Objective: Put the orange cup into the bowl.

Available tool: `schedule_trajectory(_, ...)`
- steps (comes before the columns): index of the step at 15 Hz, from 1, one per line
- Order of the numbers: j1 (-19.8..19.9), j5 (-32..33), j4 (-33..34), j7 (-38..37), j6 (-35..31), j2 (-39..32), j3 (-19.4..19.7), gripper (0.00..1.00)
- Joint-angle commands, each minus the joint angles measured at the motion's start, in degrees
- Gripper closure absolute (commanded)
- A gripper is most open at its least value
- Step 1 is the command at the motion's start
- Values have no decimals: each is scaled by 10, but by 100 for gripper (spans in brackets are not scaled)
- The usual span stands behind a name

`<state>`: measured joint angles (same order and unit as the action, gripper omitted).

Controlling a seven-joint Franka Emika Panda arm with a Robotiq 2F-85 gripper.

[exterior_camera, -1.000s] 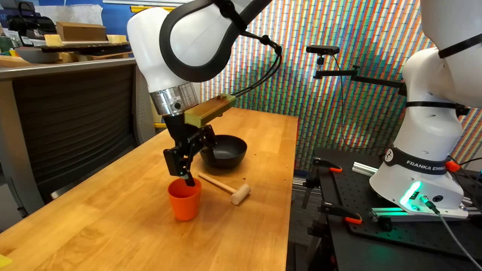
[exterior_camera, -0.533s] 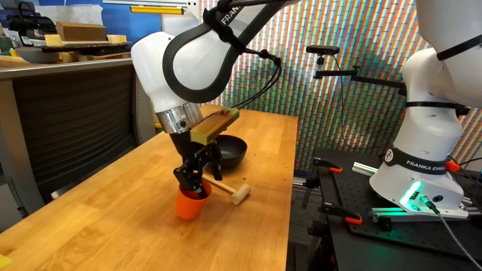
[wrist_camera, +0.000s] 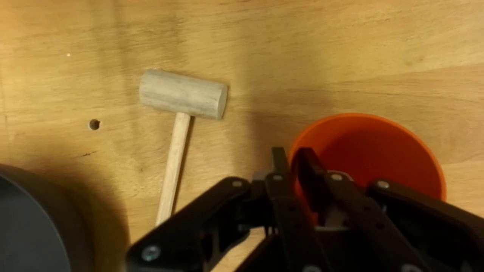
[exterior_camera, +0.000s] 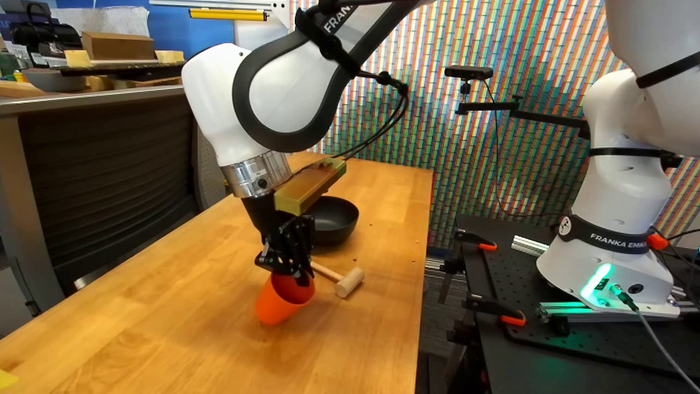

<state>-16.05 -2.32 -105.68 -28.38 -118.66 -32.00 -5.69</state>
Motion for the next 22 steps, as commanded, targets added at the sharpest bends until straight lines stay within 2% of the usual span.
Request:
schedule_trajectory(1,-9,9,6,2,4,8,8,98)
schedule_trajectory(6,-23,86,-62,-55,-7,144,32,98)
schedule_trajectory(11,7,134,-117,-163,26,267,40,98)
schedule_trajectory(13,35,109,-141,-185,58,292,40,98)
schedule_trajectory(16,79,50,-167,-172,82,300,45,98)
schedule_trajectory(18,104,0,-168,-162,74,277,49,98)
schedule_trajectory(22,136,-60,-143,-149,52,207,58,98)
